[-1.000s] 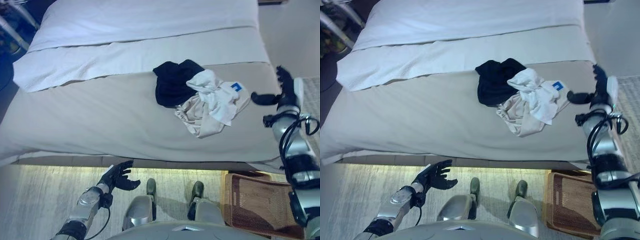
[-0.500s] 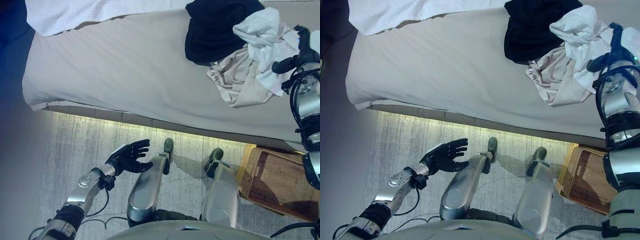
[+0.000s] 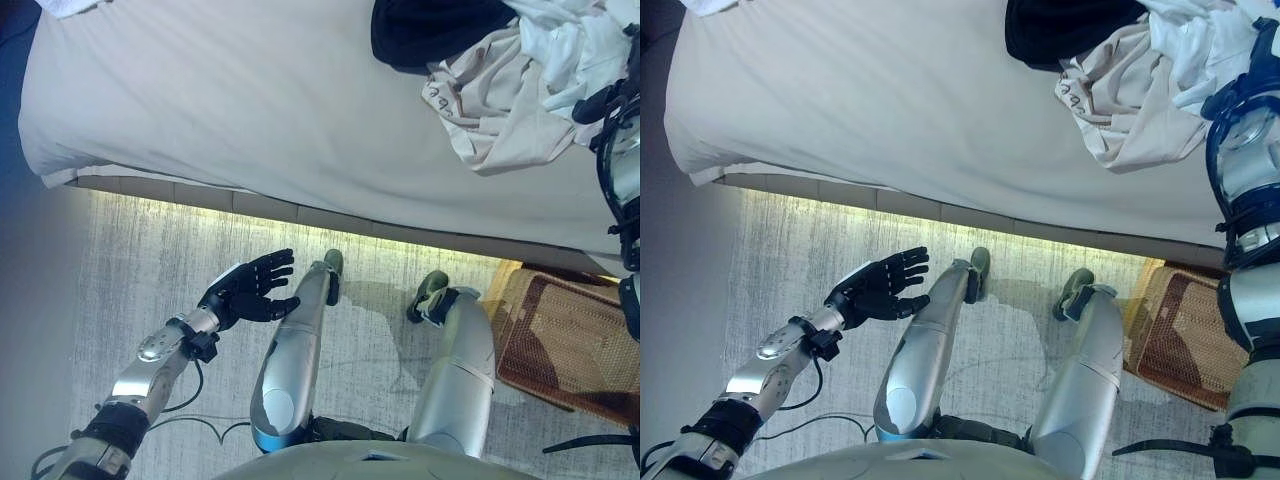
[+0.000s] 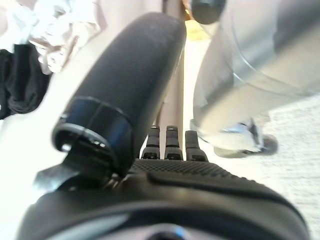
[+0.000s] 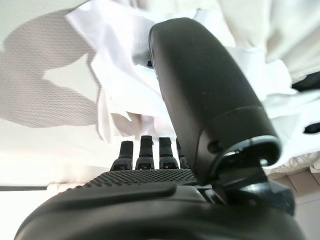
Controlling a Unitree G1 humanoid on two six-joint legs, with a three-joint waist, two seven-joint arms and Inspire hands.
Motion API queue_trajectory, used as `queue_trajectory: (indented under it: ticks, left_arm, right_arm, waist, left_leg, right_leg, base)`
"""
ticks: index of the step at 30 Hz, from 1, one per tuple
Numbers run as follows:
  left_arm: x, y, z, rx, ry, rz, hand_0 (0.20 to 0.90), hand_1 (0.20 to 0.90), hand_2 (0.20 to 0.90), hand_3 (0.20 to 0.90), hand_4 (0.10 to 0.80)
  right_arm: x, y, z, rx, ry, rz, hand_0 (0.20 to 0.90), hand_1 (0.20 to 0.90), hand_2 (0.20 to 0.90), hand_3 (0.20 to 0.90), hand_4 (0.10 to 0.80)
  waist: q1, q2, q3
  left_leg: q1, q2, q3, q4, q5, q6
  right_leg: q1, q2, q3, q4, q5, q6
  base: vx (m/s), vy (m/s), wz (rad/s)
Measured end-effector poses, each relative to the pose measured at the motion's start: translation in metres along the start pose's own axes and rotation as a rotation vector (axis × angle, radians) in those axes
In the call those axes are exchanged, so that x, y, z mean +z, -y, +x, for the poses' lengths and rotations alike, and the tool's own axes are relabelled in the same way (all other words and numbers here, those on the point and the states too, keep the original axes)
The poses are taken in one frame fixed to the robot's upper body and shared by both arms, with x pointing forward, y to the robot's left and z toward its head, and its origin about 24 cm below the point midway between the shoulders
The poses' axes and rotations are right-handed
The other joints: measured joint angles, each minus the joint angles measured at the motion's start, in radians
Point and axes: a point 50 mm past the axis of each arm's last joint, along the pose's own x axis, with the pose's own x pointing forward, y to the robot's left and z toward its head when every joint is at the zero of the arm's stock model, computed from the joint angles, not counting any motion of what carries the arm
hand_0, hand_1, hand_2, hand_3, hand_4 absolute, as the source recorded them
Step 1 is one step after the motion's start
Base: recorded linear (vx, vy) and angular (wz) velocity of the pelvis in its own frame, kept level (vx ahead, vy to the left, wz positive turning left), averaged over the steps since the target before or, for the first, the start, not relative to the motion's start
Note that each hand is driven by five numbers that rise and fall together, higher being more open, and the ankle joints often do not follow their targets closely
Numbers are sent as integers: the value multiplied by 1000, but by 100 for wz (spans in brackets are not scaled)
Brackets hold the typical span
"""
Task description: Pick up the clothes from the bed and place them into the basket
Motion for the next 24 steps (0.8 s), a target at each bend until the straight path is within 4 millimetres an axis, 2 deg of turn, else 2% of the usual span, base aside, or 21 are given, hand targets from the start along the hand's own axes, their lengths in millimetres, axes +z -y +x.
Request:
queue_trajectory:
  ticks: [2, 8, 11, 24]
  left_arm:
    - [3, 1, -3, -13, 0, 11, 900, 900, 900, 900, 800]
    - [9, -1, -8, -33, 3, 20, 900, 900, 900, 900, 800]
    - [5, -3, -12, -19, -7, 11, 900, 900, 900, 900, 800]
    - [-4, -1, -16, -40, -30, -8, 900, 900, 900, 900, 800]
  right_arm:
    - [-1, 0, 0, 4, -9, 0, 305, 305, 305, 205, 105]
    - [-9, 9, 2, -2, -25, 6, 300, 300, 300, 200, 100]
    - [-16, 12, 2, -2, -36, -7, 300, 300, 300, 200, 100]
    - [-33, 13, 2, 44, -13, -27, 300, 300, 300, 200, 100]
  waist:
    - [2, 0, 0]
    - [3, 0, 0]
    - [3, -1, 0]
    - [-3, -4, 3]
  left_leg:
    - [-7, 1, -6, 4, -2, -3]
    - [-5, 12, -5, -6, -3, -4]
    - [25, 17, -7, -15, 3, 5]
    - [335, 35, 19, -176, 5, -2]
  right_leg:
    - [-5, 1, -5, 5, 0, 0]
    - [0, 6, -14, -4, 0, 0]
    - [34, 13, -20, -18, 0, 0]
    - [330, 42, -38, -172, 3, -4]
  base:
    - [3, -61, 6]
    - [27, -38, 1]
    - [40, -2, -4]
    - [41, 39, -7]
